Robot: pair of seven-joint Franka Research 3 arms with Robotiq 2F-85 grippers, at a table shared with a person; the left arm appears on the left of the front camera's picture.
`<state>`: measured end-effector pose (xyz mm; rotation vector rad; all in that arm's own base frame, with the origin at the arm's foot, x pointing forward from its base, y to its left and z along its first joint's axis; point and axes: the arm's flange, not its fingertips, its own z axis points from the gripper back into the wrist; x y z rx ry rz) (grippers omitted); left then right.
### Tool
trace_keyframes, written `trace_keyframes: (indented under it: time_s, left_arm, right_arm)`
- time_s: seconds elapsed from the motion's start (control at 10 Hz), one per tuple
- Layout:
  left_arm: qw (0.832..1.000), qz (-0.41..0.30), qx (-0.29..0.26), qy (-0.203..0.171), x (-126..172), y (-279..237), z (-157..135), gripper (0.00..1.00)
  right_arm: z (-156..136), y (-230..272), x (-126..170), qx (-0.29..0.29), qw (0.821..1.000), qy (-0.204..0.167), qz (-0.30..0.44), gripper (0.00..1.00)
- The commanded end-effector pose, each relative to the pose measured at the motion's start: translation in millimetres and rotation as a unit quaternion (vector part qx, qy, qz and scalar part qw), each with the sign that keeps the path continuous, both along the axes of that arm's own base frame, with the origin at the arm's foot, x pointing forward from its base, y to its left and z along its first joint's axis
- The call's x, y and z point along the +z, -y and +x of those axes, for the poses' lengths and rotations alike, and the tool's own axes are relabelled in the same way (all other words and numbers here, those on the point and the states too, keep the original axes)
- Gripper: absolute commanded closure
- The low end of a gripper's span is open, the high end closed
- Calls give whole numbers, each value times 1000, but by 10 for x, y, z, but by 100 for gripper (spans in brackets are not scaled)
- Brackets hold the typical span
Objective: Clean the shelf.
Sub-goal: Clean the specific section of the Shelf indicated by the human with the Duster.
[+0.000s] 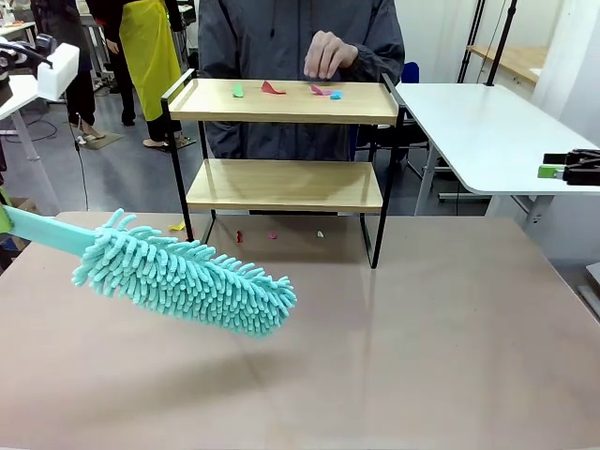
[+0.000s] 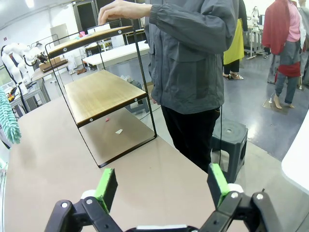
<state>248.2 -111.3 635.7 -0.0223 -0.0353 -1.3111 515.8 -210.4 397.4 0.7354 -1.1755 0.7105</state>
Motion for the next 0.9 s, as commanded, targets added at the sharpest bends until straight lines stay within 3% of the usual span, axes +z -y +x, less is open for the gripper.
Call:
trace_keyframes:
  time_s: [0.0,0.8]
  left_arm:
    - [1000,0,2,-1,26,-22,-17,87]
    - [1000,0,2,-1,26,-22,-17,87]
  right_arm:
    - [8,-12,26,1,1000,2,-1,0]
    - [8,-12,26,1,1000,2,-1,0]
